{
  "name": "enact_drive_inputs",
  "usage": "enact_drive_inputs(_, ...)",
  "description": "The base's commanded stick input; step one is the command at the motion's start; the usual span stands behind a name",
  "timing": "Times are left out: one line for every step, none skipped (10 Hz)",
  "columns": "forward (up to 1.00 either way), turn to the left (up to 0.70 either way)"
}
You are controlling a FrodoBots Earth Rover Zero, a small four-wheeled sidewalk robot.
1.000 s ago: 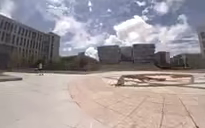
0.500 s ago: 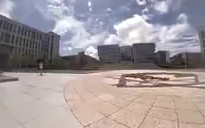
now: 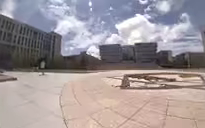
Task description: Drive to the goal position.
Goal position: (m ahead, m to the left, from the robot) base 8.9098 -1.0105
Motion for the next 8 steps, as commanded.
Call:
enact_drive_inputs(0.7,0.05)
enact_drive_inputs(0.7,0.05)
enact_drive_inputs(0.7,0.05)
enact_drive_inputs(0.7,0.03)
enact_drive_inputs(0.7,0.03)
enact_drive_inputs(0.7,0.04)
enact_drive_inputs(0.7,0.03)
enact_drive_inputs(0.7,0.04)
